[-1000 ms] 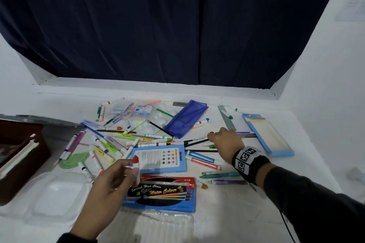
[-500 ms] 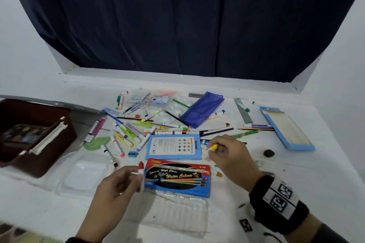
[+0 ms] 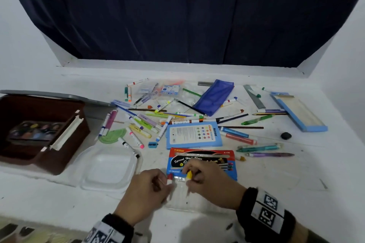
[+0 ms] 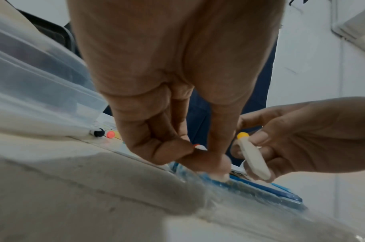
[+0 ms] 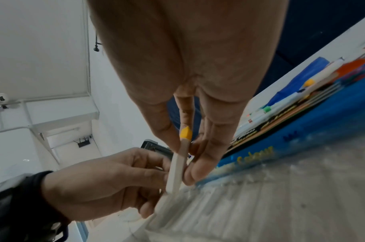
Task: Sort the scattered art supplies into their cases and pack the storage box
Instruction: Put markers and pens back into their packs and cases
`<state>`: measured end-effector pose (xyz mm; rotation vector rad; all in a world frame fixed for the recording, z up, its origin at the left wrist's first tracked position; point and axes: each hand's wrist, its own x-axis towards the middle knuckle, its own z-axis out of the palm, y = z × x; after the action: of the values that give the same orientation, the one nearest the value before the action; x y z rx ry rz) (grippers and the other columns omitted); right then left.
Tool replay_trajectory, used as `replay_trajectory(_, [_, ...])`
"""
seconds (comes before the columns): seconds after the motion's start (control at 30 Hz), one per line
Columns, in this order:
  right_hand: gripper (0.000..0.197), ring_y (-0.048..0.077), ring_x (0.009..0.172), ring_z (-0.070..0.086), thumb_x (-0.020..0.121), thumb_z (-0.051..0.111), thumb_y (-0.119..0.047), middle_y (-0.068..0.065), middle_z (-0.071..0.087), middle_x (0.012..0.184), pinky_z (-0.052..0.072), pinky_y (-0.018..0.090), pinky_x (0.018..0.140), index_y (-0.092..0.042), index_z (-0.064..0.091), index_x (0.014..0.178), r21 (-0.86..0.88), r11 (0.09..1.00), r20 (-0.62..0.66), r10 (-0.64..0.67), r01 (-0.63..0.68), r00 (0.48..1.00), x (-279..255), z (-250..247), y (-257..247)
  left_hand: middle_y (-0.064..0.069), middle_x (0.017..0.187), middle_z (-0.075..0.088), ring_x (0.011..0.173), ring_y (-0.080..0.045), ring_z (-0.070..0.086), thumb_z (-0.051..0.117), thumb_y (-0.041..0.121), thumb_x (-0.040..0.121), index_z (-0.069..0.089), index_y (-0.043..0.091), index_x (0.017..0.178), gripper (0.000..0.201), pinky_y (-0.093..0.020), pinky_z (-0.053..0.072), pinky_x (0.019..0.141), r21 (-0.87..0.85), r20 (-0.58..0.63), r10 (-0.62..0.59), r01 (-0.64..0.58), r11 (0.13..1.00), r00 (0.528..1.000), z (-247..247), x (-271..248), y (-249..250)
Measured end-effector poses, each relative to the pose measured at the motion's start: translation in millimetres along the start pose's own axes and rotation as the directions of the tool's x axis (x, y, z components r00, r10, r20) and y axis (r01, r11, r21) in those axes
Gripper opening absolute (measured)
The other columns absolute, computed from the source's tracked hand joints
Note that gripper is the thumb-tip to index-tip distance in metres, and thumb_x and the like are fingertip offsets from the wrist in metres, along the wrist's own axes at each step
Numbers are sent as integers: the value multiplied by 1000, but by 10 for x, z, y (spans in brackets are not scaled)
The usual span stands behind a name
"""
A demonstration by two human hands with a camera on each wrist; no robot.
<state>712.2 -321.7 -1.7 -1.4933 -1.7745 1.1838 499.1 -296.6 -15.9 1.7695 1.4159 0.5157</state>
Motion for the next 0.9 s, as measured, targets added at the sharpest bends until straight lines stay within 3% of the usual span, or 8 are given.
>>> replay_trajectory(0.07, [18,24,74,61,88,63,-12,6,61,87,54,40,76,-25,58,99,-7,1000,11,26,-26,1000,44,84,-20,-6,62,70,49,-10,67,82,25,80,60,10,79,27,-22,49,50,-10,25,13,-13,1000,1000,-8,33,10])
replay_trajectory(0.17, [15,4,72,52,89,65,-13,-3,59,85,50,28,73,-20,59,100,-90,995,-4,33,-33,999,114,165,-15,-5,63,71,51,-9,68,80,24,83,59,17,90,23,-20,49,51,-15,93,42,-40,999,995,-53,61,10])
replay_trajectory(0.3, [14,3,74,53,88,69,-13,-10,58,83,47,18,69,-17,63,100,-119,992,-45,46,-51,998,176,214,-33,-7,63,70,47,-7,62,77,22,86,59,24,96,21,-20,49,51,-27,155,107,-104,994,982,-96,70,-45])
replay_trajectory(0.47, [26,8,73,61,82,76,-13,-3,66,86,51,18,69,-18,64,105,-154,987,-96,23,-38,995,200,262,-85,4,66,67,53,-5,61,77,26,85,58,34,105,28,-25,53,60,61,185,166,-180,982,969,-129,77,-192])
replay_trajectory(0.67, [40,4,71,65,77,82,-16,-3,68,82,55,18,68,-22,59,109,-205,976,-101,46,-66,994,205,334,-107,15,92,62,82,-3,57,73,43,83,59,41,116,36,-28,50,80,258,157,236,-270,928,959,-147,78,-201])
replay_trajectory(0.77, [33,7,76,60,76,82,-20,-7,64,85,50,18,68,-20,61,102,-267,962,-109,29,-57,994,204,344,-126,16,99,61,91,-3,56,71,50,84,60,41,121,39,-26,48,84,312,173,244,-288,905,954,-147,75,-178])
replay_trajectory(0.9, [32,9,84,49,74,83,-33,-6,55,96,47,25,77,-20,65,96,-401,913,-82,38,-68,996,193,345,-147,18,100,58,78,-2,50,72,46,83,60,39,122,41,-25,47,80,370,196,216,-275,887,957,-159,67,-123])
